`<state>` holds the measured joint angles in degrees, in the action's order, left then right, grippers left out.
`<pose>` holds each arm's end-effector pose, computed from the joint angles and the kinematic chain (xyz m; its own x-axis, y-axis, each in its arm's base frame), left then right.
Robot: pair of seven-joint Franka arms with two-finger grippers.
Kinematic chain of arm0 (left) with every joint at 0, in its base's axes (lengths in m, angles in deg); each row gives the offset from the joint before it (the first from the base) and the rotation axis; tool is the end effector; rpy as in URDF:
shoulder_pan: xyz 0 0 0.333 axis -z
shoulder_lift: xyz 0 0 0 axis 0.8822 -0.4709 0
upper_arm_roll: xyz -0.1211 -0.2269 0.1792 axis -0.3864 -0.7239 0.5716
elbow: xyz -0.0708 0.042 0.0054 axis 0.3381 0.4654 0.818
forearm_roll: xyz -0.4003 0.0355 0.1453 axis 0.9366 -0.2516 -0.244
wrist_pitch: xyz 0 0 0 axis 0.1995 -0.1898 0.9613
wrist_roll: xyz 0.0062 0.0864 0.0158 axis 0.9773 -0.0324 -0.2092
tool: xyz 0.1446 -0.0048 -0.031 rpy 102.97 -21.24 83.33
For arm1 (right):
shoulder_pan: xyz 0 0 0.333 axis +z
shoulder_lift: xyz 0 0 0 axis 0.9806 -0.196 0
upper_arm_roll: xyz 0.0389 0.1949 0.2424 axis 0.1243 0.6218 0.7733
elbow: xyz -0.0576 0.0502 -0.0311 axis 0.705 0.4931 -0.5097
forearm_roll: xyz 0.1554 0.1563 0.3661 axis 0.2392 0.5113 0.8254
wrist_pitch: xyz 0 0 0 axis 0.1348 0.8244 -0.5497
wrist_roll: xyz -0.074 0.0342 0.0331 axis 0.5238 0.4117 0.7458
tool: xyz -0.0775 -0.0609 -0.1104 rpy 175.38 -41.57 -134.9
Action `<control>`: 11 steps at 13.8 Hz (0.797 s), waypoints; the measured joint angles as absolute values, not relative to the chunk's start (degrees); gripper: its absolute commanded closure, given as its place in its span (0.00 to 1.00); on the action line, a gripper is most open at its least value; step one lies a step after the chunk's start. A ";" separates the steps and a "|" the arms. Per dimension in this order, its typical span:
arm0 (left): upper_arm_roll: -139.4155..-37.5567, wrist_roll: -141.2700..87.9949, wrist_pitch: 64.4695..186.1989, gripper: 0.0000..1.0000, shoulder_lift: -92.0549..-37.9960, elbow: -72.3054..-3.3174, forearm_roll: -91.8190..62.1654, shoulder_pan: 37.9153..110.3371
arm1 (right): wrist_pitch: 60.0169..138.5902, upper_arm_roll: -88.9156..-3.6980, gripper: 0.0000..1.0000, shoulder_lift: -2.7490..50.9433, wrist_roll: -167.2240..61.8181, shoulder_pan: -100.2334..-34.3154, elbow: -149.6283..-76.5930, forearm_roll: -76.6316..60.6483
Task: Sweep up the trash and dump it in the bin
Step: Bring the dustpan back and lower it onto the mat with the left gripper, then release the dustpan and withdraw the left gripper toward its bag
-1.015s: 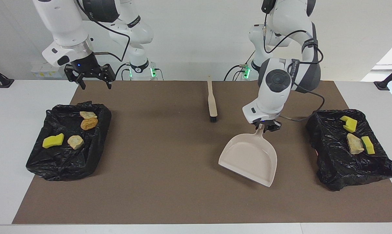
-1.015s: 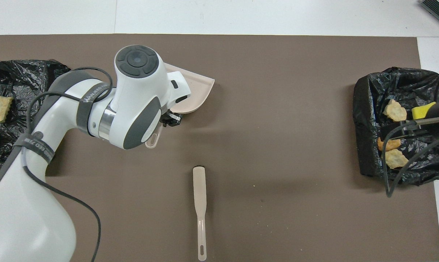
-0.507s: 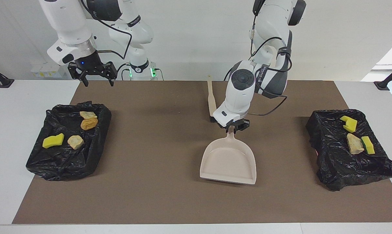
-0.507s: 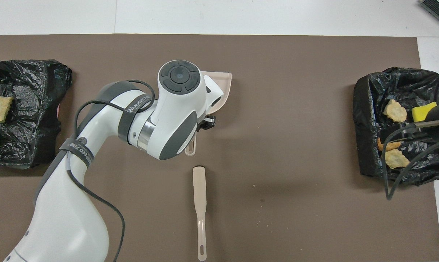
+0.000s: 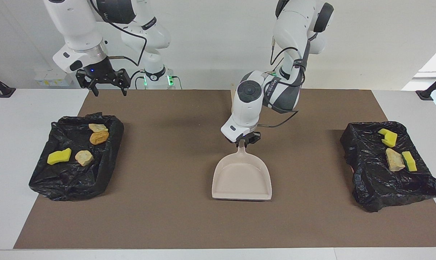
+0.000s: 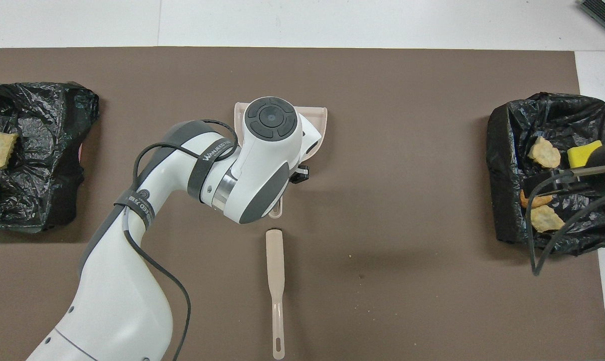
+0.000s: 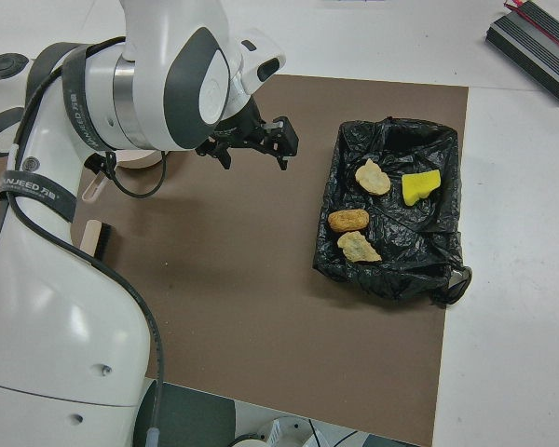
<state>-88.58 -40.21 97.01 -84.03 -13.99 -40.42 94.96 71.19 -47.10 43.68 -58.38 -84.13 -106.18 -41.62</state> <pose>0.5814 -0.4188 0.3169 0.9899 -0.1203 -0.0749 -0.1219 -0.9924 -0.0181 0.5607 0.0034 0.5654 0.9967 0.0573 -0.0570 0.0607 -0.9964 0.0592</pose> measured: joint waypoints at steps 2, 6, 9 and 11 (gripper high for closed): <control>-88.27 -40.21 97.03 0.25 -84.03 -13.87 -40.36 94.95 | 71.19 -47.10 0.00 43.69 -58.38 -84.13 -106.18 -41.62; -87.81 -40.23 97.12 0.00 -83.86 -13.33 -40.36 94.85 | 71.19 -47.10 0.00 43.71 -58.38 -84.13 -106.20 -41.62; -86.99 -39.86 96.99 0.00 -82.73 -13.02 -40.37 93.25 | 71.19 -47.10 0.00 43.75 -58.38 -84.13 -106.20 -41.62; -86.77 -35.61 96.36 0.00 -80.11 -13.85 -40.41 90.54 | 71.19 -47.10 0.00 43.75 -58.38 -84.13 -106.21 -41.62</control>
